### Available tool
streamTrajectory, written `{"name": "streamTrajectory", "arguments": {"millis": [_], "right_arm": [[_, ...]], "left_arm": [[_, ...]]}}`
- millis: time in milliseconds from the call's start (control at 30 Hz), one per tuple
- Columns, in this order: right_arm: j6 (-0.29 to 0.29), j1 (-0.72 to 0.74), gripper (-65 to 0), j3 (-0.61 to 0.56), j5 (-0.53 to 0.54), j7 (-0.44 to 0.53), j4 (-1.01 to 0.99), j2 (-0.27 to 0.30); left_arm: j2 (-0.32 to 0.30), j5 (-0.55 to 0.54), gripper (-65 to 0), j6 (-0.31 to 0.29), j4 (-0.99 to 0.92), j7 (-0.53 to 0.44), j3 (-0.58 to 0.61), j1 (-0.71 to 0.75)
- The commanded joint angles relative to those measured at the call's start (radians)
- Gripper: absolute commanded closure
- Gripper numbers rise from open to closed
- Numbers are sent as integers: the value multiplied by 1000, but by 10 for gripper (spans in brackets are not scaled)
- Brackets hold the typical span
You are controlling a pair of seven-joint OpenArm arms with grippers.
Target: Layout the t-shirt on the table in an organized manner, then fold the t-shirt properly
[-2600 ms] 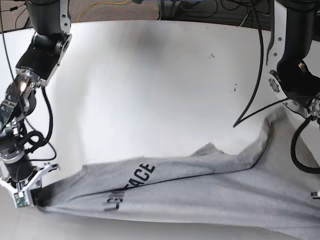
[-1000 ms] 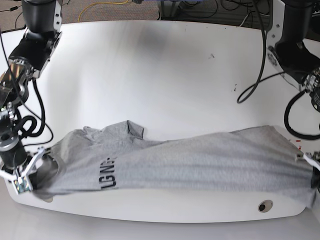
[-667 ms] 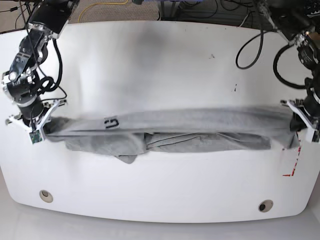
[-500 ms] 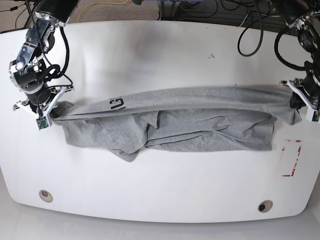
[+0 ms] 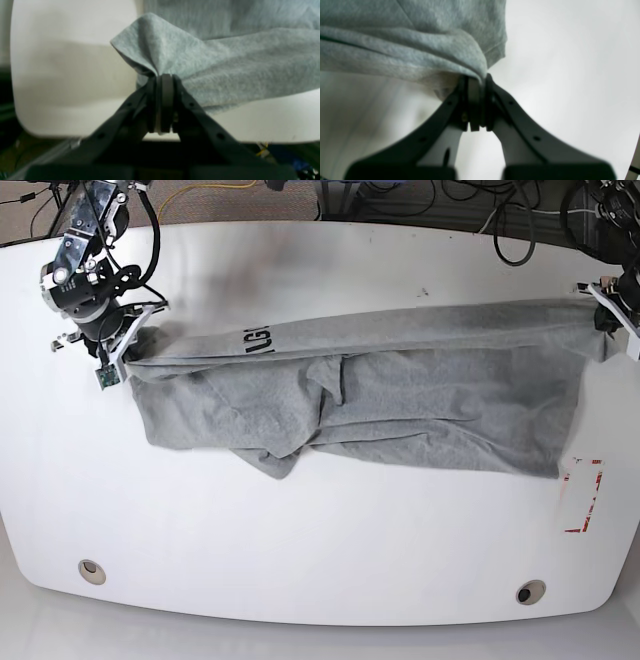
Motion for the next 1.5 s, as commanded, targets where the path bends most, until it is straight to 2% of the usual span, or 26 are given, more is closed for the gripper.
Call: {"name": "streamTrajectory", "arguments": {"millis": [0, 100, 300, 567, 833, 1200, 1467], "right_arm": [[-7, -2, -3, 3, -2, 23, 23, 5], [-7, -2, -3, 3, -4, 23, 21, -15], [-7, 8, -3, 2, -2, 23, 18, -13], [-7, 62, -3, -43, -11, 23, 17, 7], [-15, 169, -5, -86, -11, 23, -12, 21], [-15, 433, -6, -182, -13, 21, -42, 120], [-12, 693, -6, -264, -13, 0, -42, 226]], "left_arm": [[-19, -9, 0, 0, 17, -19, -17, 4], [-19, -9, 0, 0, 17, -19, -34, 3], [-19, -10, 0, 0, 17, -19, -31, -8], [-19, -7, 0, 2, 17, -18, 29, -108], [-21, 30, 0, 6, 15, -18, 115, -284], [-24, 208, 0, 6, 15, -12, 266, -681], [-84, 249, 0, 6, 14, -2, 368, -984]]}}
